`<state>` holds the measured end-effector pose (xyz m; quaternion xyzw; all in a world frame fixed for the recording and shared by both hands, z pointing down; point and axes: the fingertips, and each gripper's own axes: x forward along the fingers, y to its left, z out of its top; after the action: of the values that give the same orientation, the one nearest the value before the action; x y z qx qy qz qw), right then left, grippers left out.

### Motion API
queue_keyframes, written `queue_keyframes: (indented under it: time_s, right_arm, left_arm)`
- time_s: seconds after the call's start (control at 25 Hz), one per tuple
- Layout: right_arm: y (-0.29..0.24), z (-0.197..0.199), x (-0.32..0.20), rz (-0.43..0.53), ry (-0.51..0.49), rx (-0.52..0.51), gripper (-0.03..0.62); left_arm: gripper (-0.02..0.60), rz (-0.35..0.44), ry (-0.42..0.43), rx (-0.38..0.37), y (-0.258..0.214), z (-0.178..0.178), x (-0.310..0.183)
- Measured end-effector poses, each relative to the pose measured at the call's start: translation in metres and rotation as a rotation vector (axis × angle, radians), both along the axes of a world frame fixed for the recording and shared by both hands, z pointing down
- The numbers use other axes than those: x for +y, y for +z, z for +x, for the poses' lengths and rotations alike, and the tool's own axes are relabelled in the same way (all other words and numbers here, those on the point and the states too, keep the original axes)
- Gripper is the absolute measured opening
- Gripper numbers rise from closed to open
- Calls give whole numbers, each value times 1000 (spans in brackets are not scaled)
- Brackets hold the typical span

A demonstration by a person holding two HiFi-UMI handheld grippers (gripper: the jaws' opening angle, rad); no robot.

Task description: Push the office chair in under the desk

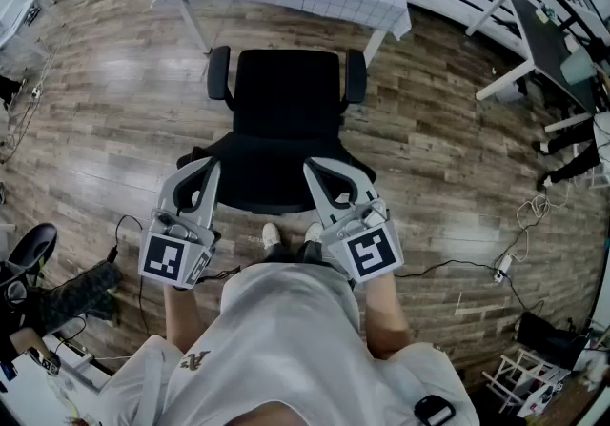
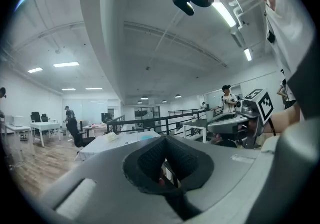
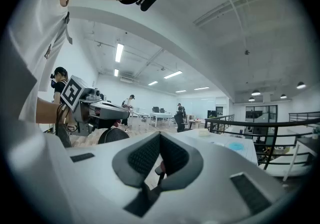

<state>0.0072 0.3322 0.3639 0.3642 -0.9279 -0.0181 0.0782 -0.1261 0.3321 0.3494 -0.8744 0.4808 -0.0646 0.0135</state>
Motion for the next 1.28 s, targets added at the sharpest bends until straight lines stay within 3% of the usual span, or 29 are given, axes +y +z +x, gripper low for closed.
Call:
queue_keyframes:
  time_s: [0.52, 0.88, 0.96, 1.16, 1.24, 1.28]
  right_arm:
    - [-3, 3, -4, 6, -8, -28, 2]
    - [-4, 5, 4, 14, -31, -15, 5]
    - [-5, 5, 5, 14, -34, -11, 6]
    - [-5, 4, 6, 18, -53, 0, 8]
    - [-6, 3, 8, 22, -71, 3, 70]
    - [-5, 3, 10, 23, -79, 7, 72]
  left_arm:
    - [2, 9, 5, 1, -1, 0, -5]
    - [5, 28, 81, -28, 0, 5, 6]
    - [37, 32, 100, -40, 0, 7, 7]
    - [51, 45, 125, -62, -2, 10, 5]
    - [78, 43, 140, -70, -1, 10, 6]
    - [90, 43, 149, -74, 0, 10, 8]
